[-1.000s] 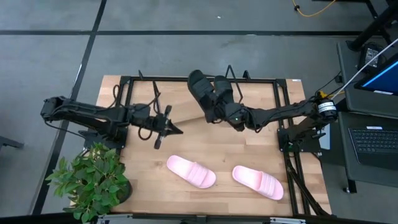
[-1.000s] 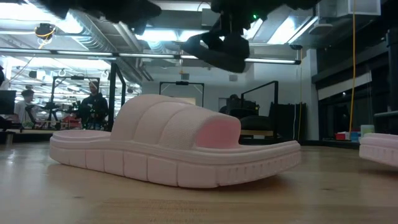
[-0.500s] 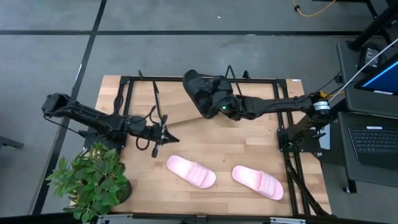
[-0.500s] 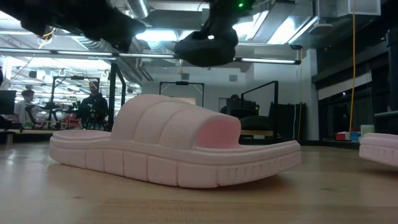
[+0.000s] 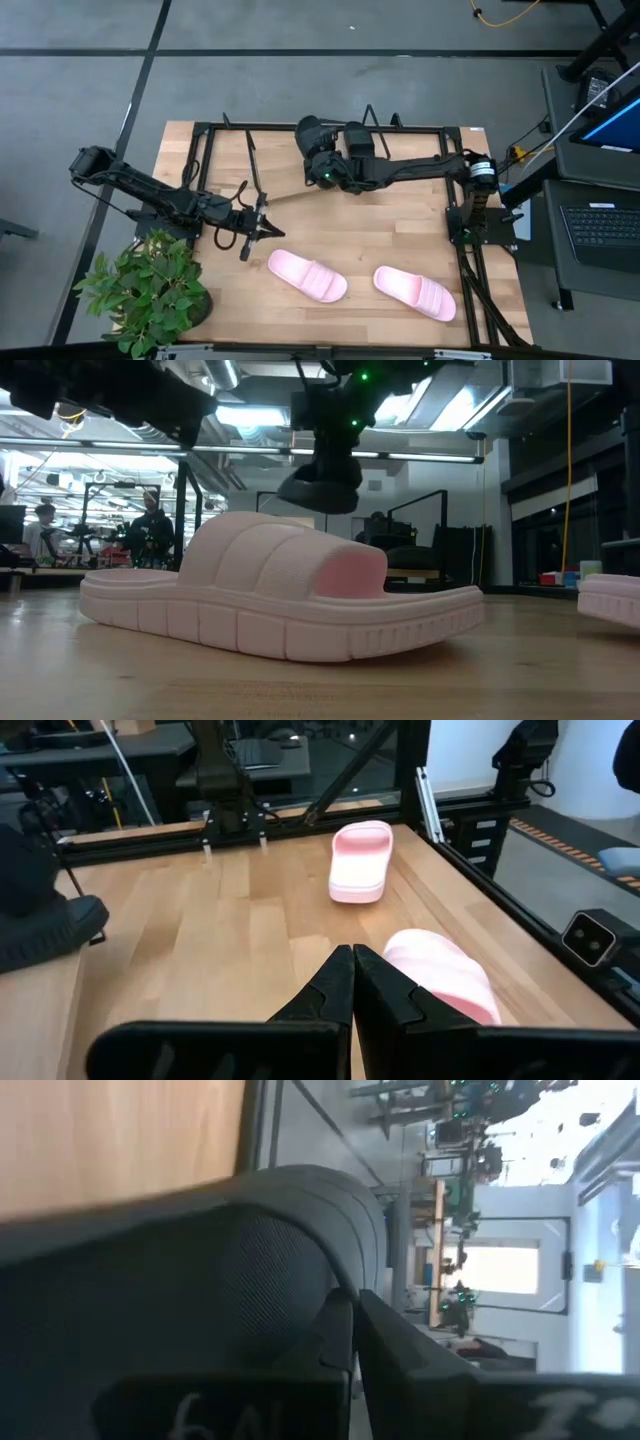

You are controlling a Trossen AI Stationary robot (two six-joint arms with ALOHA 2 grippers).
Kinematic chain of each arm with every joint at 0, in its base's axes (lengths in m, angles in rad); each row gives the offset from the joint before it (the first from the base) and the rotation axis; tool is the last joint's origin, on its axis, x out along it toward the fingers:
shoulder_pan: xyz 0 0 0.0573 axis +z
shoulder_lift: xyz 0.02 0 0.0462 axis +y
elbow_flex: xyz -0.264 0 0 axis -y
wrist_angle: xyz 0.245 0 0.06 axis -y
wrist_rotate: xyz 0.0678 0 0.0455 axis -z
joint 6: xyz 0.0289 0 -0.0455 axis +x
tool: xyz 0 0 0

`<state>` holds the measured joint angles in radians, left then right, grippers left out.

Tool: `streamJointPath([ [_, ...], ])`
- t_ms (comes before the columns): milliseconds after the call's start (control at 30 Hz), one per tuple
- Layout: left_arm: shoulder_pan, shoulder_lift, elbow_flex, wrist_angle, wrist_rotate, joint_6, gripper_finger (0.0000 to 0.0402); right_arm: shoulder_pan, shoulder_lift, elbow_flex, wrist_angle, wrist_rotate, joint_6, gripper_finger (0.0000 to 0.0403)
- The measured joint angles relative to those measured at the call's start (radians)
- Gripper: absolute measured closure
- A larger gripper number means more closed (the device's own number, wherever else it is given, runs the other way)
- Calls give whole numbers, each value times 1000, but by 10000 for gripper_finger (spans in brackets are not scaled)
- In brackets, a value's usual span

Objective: Pick and place slides into the shelf
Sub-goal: Put the black slipper on the shelf

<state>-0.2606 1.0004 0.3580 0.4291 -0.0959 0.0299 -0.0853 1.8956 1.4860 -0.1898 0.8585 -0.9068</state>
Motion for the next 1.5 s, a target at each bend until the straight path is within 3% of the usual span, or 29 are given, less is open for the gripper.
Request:
streamJointPath([
  [467, -1, 0, 0, -52, 0, -1, 401, -102, 4, 1, -115, -167, 170, 396],
  [1067, 0, 1, 0, -62, 0, -1, 401, -161, 20, -7, -133, -217, 67, 396],
  [1500, 0, 1, 0, -62, 0, 0, 401, -159, 20, -103, 12, -197, -12, 396],
])
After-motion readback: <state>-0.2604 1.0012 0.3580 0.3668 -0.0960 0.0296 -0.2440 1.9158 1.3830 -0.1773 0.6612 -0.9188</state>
